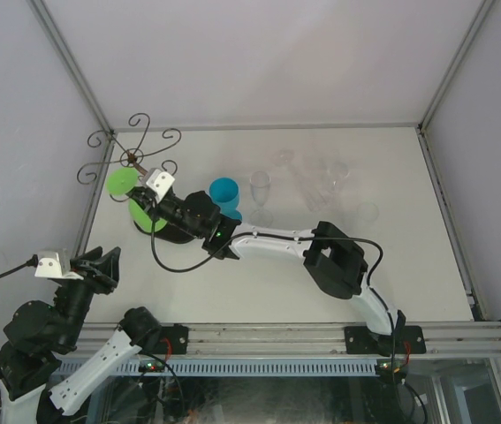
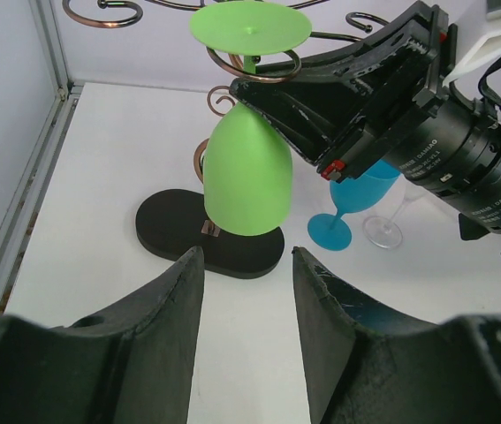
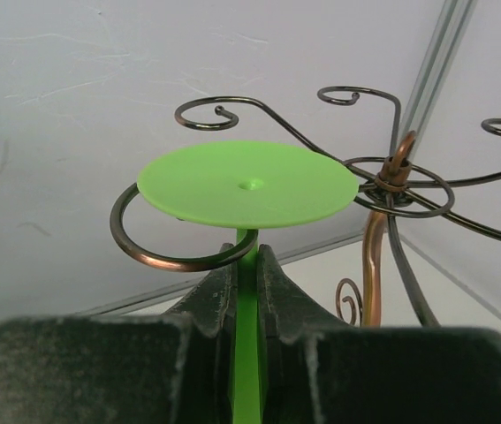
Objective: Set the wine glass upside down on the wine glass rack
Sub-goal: Turn the wine glass upside down at the wine rack.
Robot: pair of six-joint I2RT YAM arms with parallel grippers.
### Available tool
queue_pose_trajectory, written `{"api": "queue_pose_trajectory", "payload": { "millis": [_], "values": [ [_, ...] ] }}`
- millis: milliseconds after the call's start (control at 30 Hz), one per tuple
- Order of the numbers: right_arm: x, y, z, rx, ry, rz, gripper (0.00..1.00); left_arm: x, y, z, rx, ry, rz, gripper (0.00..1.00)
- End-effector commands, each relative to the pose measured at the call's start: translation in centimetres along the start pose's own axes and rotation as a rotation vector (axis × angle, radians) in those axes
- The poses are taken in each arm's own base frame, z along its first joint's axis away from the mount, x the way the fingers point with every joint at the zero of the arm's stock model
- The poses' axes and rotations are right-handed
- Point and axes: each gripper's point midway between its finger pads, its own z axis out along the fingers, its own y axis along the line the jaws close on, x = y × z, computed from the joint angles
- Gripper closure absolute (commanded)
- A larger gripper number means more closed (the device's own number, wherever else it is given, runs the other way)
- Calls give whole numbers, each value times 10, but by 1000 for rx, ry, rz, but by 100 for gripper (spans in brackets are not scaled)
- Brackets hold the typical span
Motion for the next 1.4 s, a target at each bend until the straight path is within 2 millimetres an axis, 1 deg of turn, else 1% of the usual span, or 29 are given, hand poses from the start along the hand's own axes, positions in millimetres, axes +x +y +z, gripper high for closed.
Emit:
{"api": "queue_pose_trajectory", "payload": {
  "millis": [0,100,400,567,900,1000,1067,1200,1367],
  "values": [
    [-29,2,9,-27,-73,16,100,-8,-2,1,9,-35,-9,51],
    [-28,7,9,-58,-74,16,100,-8,-3,1,9,-36,-9,51],
    [-33,29,2,-180,-96,15,100,-8,-2,2,7,-34,-8,51],
    [-36,32,-5,-202,-109,15,100,-8,-2,2,6,-34,-7,51],
    [-51,32,-20,-180,-147,12,100,-8,-1,1,2,-38,-13,51],
    [-51,28,-22,-150,-141,11,100,-8,-1,2,1,-36,-12,51],
    [-50,22,-22,-112,-133,16,100,-8,-1,2,0,-36,-11,50],
    [-41,9,-21,-36,-100,26,100,-8,-1,2,-2,-36,-13,50],
    [-34,3,-20,4,-85,38,89,-7,-1,2,-5,-35,-12,50]
  ]
}}
